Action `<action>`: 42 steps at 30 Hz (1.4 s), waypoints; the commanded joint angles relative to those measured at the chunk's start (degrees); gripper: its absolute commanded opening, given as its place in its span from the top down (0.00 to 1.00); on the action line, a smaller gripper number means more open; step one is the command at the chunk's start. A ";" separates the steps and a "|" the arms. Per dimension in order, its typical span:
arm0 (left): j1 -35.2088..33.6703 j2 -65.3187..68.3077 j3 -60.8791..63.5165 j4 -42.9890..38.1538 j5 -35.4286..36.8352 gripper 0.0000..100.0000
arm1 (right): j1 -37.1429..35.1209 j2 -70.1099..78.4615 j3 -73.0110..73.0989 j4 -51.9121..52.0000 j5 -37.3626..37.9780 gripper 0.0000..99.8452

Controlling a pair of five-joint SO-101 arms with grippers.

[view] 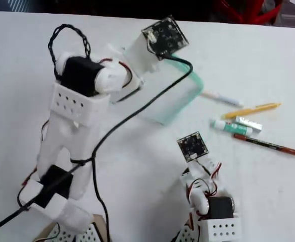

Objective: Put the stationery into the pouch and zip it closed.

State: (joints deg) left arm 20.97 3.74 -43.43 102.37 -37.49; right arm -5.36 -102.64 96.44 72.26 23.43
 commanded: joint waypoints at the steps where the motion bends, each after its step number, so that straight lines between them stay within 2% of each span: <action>1: 1.01 -2.77 -2.55 -0.09 -4.66 0.98 | -0.40 -0.31 0.44 0.40 0.26 0.98; 4: 2.86 -3.21 -2.55 -0.09 -5.98 0.98 | -0.48 -0.31 0.44 0.40 0.44 0.98; 10: 12.18 -3.21 -3.08 -0.09 -5.36 0.98 | -0.48 -0.31 0.44 0.40 0.18 0.98; 15: 13.14 -2.95 0.35 0.00 -2.46 0.98 | 0.66 -0.57 -3.34 -2.07 0.88 0.98; 19: 13.14 -3.30 4.48 0.00 -2.29 0.98 | 13.49 -0.57 -20.40 -4.79 8.62 0.98; 24: 14.11 -6.29 5.36 0.00 -0.79 0.98 | 26.33 -0.57 -33.58 -5.32 8.62 0.98; 28: 19.91 -14.29 10.20 -0.09 2.37 0.98 | 32.40 -0.48 -36.31 -5.76 8.44 0.98; 31: 22.11 -20.00 16.00 -0.26 2.64 0.98 | 35.38 -0.31 -40.62 -5.67 3.69 0.97; 33: 21.93 -23.43 21.71 -0.53 2.90 0.98 | 35.21 -0.22 -44.75 -3.56 1.49 0.94; 35: 21.41 -26.59 27.69 -0.79 4.84 0.98 | 31.96 -0.13 -48.79 -1.19 1.05 0.87; 38: 21.14 -32.84 36.48 -3.78 5.36 0.98 | 23.87 -0.04 -54.24 3.30 1.32 0.80; 42: 21.05 -43.74 45.19 -6.59 -0.79 0.98 | 10.95 3.56 -63.38 11.30 3.87 0.80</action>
State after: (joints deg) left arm 41.80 -33.19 -3.16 97.80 -34.42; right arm 14.15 -102.73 40.26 79.03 25.63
